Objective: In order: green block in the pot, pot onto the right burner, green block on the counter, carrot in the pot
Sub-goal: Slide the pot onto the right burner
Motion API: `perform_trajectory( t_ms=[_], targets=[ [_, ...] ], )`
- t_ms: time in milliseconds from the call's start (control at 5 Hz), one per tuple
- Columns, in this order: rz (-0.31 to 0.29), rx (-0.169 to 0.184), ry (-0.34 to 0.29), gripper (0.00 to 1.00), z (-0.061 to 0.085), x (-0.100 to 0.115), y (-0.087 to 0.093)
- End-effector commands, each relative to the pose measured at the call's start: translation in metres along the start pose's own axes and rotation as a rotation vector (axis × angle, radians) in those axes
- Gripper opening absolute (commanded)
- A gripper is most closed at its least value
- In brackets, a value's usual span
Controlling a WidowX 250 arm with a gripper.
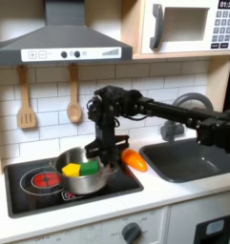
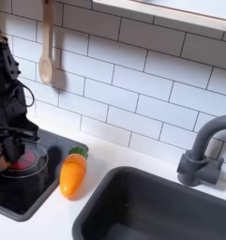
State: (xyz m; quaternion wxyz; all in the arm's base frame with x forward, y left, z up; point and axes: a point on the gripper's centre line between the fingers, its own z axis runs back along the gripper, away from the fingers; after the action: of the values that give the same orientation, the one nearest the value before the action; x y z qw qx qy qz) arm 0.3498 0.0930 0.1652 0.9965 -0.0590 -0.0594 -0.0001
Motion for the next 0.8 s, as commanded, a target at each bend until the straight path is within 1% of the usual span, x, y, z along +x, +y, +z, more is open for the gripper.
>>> perform_trajectory(
  t_ms=[0, 200, 400, 600],
  targets=[
    [-0.028, -0.009, 0.007, 0.0, -0.001, -0.001, -0.007],
    [-0.034, -0.011, 0.015, 1.0, -0.001, 0.0, -0.008],
    [-0.019, -0.013, 0.01, 1.0, 0.005, 0.0, -0.01],
    [-0.017, -0.009, 0.008, 1.0, 0.013, 0.002, -0.013]
  ],
)
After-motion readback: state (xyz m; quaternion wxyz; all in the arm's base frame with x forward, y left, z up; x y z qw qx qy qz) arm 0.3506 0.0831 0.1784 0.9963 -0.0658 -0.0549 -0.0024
